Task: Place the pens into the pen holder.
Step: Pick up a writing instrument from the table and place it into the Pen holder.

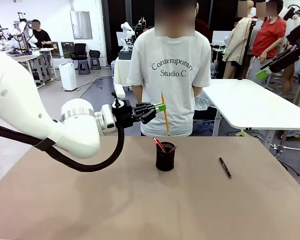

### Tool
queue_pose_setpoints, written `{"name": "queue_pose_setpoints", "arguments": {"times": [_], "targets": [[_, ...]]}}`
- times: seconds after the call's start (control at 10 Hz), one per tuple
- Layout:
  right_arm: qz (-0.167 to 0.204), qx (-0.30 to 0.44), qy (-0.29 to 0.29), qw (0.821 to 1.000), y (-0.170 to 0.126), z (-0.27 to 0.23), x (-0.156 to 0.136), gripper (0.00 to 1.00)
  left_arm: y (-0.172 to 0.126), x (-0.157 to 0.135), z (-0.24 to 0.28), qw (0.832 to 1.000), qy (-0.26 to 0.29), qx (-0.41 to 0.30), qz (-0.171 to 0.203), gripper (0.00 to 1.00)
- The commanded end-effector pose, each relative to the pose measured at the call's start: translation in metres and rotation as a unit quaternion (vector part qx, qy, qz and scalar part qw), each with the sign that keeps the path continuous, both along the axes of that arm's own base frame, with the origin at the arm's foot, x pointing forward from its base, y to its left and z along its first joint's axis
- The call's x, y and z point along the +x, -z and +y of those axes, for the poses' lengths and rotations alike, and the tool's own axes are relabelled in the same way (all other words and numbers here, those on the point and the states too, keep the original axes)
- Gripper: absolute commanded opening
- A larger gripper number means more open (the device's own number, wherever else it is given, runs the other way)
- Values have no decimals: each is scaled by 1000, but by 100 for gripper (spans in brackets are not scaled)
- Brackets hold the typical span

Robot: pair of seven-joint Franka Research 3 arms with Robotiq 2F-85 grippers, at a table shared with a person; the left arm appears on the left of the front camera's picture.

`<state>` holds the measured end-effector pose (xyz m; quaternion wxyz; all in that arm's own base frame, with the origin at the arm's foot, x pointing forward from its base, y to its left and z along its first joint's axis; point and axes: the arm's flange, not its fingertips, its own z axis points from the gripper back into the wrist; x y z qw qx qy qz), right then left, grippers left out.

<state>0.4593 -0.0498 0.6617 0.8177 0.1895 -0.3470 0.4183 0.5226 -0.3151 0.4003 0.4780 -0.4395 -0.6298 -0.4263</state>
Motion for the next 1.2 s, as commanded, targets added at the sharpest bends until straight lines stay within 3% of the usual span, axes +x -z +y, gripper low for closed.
{"name": "queue_pose_setpoints", "arguments": {"times": [0.0, 0.2, 0.5, 0.7, 1.1], "targets": [[-4, 7, -3, 1000, -1, 0, 0, 100, -10, -2, 4, 1000, 12, -17, 7, 0], [-4, 7, -3, 1000, -1, 0, 0, 100, -10, -2, 4, 1000, 12, -17, 7, 0], [-4, 7, -3, 1000, -1, 0, 0, 100, 13, 12, -9, 1000, 6, 1, 6, 0], [-4, 7, -3, 1000, -1, 0, 0, 100, 21, 18, -16, 1000, 4, -2, -16, 0], [-4, 7, -3, 1000, -1, 0, 0, 100, 44, 27, -23, 999, -20, 25, -22, 0]]}}
